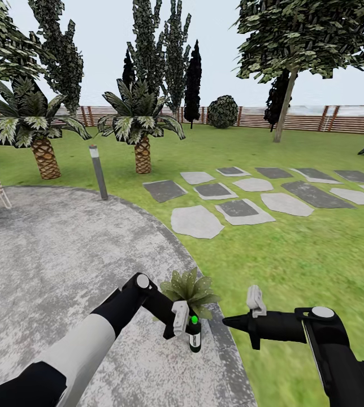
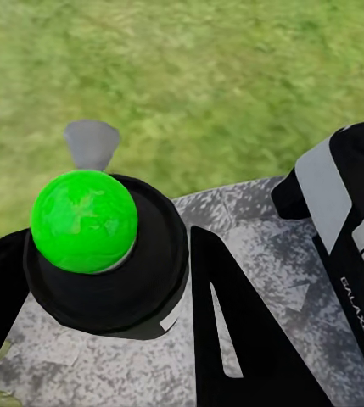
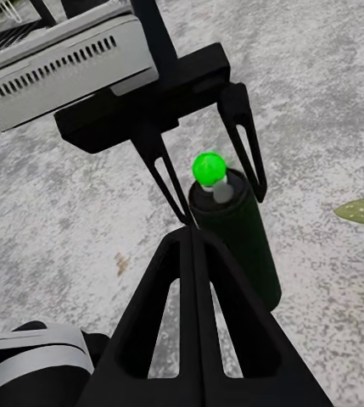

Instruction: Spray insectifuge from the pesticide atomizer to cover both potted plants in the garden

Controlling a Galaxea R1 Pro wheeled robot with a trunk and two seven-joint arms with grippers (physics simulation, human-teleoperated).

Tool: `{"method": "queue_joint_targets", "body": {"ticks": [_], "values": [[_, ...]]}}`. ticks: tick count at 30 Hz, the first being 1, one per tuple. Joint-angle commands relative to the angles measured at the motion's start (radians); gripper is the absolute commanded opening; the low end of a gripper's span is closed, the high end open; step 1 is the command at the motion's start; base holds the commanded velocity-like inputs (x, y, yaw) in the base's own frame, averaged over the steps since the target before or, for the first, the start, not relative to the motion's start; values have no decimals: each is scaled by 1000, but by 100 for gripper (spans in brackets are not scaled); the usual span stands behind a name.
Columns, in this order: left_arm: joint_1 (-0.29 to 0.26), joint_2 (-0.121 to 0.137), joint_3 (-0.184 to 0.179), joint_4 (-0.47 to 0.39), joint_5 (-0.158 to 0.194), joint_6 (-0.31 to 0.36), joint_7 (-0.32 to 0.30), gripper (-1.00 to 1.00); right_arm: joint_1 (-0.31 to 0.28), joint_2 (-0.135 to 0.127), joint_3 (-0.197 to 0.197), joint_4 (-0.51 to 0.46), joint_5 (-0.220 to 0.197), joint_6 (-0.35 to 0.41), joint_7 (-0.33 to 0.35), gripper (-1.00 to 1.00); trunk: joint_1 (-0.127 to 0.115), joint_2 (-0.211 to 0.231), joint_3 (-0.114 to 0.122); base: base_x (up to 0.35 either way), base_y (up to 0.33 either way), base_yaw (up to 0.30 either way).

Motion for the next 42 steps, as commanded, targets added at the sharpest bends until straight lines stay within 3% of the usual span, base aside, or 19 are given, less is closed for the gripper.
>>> {"method": "queue_joint_targets", "body": {"ticks": [1,14,20,42], "values": [[-1,0,1,0,-5,-10,-1,-100,-1,0,-1,-1,6,11,7,-100,0,0,-1,0,0,0],[1,-3,-2,7,-5,-10,0,-100,-1,0,-1,-4,7,11,7,-100,0,0,-1,0,0,0],[31,-16,-2,7,-5,-12,0,-100,-1,0,-1,-5,7,11,6,-100,0,0,-1,0,0,0],[36,-55,-4,4,-5,-13,-1,-100,-1,-1,-1,-5,8,11,6,-100,0,0,-1,0,0,0]]}}
